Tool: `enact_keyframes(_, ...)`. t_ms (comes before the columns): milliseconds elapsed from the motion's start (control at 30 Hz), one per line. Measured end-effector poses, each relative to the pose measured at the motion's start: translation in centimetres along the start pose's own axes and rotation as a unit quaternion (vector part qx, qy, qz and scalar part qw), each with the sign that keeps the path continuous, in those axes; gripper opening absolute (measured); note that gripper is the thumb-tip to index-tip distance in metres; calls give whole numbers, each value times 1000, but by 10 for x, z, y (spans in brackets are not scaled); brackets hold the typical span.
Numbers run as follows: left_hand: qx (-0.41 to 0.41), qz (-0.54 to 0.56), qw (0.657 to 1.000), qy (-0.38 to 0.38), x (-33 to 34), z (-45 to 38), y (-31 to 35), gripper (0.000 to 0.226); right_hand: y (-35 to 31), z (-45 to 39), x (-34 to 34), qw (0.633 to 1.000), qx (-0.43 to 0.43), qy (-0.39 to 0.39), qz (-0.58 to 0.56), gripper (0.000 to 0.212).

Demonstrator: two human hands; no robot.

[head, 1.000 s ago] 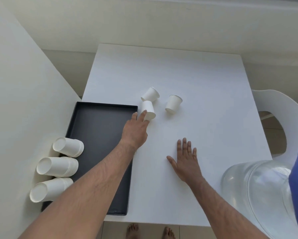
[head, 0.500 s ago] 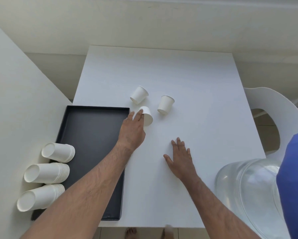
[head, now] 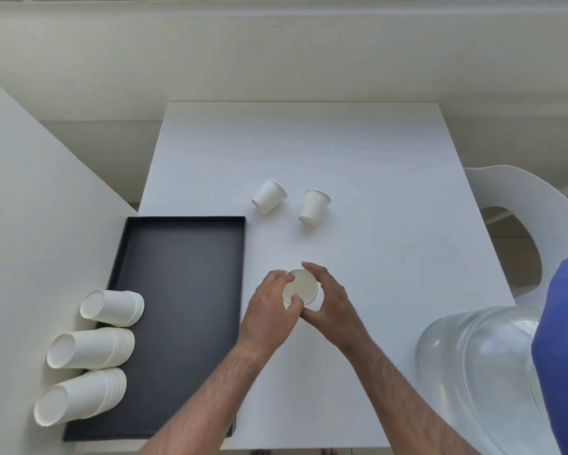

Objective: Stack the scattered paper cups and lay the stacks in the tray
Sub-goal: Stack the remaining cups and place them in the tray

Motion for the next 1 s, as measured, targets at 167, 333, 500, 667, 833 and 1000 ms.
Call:
enact_keyframes(167, 58, 47, 995, 61, -9, -24, 6, 3, 6, 6, -7, 996, 50, 60, -39, 79)
enact_keyframes(333, 55, -31, 993, 104, -30, -88, -2, 31, 14, 14, -15, 991, 67, 90, -69, 76)
enact_keyframes(500, -7, -130, 988, 78, -45, -157, 5, 70, 23, 24, -23, 984, 95, 112, -97, 73)
enact_keyframes(667, -52, -195, 980, -4, -30, -192, 16, 95, 37, 34, -25, 971, 132, 128, -154, 81)
enact_keyframes(833, -66, -256, 964, -21, -22, -202, 12, 74, 38, 35, -36, 967, 130, 137, -172, 90)
enact_keyframes(1000, -50, -247, 968, 11, -24, -184, -8, 70, 28, 28, -46, 962, 136, 142, -190, 78)
Point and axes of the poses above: each hand's wrist, its own z-axis away from the middle knuckle, its own x-axis out of the palm, y = z × x, the point moved 1 cm from there along -z, towards the middle knuckle, and after that the axes turned 8 degrees about z, right-handed, at the moved point
